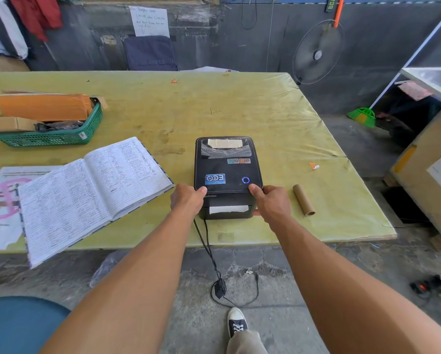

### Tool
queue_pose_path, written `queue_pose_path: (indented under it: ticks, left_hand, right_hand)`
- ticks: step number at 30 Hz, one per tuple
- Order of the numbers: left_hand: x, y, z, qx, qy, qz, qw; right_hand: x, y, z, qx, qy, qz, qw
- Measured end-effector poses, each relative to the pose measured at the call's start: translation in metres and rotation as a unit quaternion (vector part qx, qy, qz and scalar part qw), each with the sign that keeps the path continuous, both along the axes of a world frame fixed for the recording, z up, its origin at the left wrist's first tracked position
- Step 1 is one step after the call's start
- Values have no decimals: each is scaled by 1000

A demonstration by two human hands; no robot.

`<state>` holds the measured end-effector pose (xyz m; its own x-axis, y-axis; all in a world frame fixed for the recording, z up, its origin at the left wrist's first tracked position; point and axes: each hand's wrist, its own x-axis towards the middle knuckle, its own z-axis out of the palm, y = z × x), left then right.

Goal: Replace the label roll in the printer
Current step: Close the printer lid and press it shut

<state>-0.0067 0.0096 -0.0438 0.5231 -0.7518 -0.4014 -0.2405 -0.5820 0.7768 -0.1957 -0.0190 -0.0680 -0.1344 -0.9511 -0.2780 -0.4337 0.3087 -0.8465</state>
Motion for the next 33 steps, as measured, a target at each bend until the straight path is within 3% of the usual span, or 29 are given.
queue_pose_path:
  ticks: [33]
  left_hand:
    - [0,0,-5,-6,-2,4,1000]
  right_hand:
    - [-1,1,1,-5,11,-5,1000]
